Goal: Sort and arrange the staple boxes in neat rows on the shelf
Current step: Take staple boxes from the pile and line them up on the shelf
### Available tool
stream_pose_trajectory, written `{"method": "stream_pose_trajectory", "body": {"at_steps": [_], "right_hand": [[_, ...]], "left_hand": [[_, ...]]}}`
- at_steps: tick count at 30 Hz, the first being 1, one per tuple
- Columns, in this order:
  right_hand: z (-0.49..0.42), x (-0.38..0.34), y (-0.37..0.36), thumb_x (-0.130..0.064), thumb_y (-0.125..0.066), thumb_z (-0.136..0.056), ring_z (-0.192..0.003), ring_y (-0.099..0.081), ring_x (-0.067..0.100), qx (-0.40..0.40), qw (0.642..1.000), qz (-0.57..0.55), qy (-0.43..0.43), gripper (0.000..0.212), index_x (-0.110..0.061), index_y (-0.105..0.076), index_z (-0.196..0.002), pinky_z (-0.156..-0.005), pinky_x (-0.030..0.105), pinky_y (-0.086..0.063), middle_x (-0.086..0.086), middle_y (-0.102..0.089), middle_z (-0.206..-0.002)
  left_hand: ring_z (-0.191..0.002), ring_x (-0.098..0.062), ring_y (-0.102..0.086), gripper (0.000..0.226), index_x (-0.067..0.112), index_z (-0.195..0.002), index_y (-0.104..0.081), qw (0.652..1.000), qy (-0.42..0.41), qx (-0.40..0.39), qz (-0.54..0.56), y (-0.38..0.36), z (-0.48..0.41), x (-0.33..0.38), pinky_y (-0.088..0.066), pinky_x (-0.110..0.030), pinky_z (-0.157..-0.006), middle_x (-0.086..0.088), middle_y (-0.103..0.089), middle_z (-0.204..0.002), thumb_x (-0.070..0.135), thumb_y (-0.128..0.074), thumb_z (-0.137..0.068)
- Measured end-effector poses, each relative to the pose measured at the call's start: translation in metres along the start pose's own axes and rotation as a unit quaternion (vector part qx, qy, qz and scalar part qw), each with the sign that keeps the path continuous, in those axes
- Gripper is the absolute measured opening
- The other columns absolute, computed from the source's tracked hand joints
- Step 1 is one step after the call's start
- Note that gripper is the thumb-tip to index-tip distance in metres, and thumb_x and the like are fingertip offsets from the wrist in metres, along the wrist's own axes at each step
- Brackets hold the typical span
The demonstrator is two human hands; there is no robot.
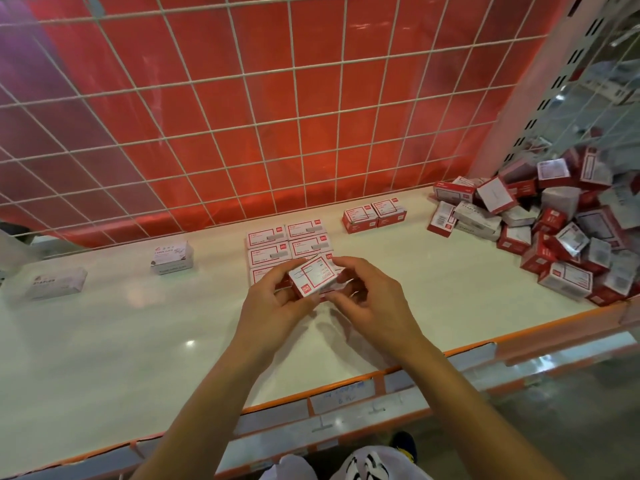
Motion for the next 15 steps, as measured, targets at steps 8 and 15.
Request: {"method": "stream_pose_trajectory", "body": {"at_steps": [8,15], "right_hand": [[-0.001,0.019,0.028,-0.019,-0.071,-0.083,-0.076,-0.066,0.009,0.102,0.983,-0.110,-0.103,0.018,-0.026,-0.056,-0.091,-0.061,0.017,-0.054,-0.006,-0.066,-0.092],[-0.005,0.020,0.043,-0.005,-0.058,-0.089,-0.098,-0.056,-0.004,0.026,0.997,-0.064,-0.036,0.044,-0.022,-0.054,-0.129,-0.079,0.006,-0.046,-0.009,-0.058,-0.116]], "left_hand": [[-0.097,-0.012,-0.068,0.021,0.022,-0.113,-0.063,0.995,0.031,0.013,0.091,-0.038,-0.001,0.010,-0.058,-0.033,-0.083,0.002,-0.068,-0.112,0.016,-0.052,-0.096],[-0.104,-0.028,-0.065,0.050,0.027,-0.123,-0.050,0.989,0.081,0.002,0.124,-0.053,-0.013,0.016,-0.055,-0.047,-0.089,-0.006,-0.063,-0.120,0.001,-0.067,-0.084]]}}
Point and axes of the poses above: each hand's wrist, its own z-axis away from the middle knuckle, its own y-axis out of the back of the hand, x = y × z, the point moved 4 cm from there along -z, towards the middle knuckle
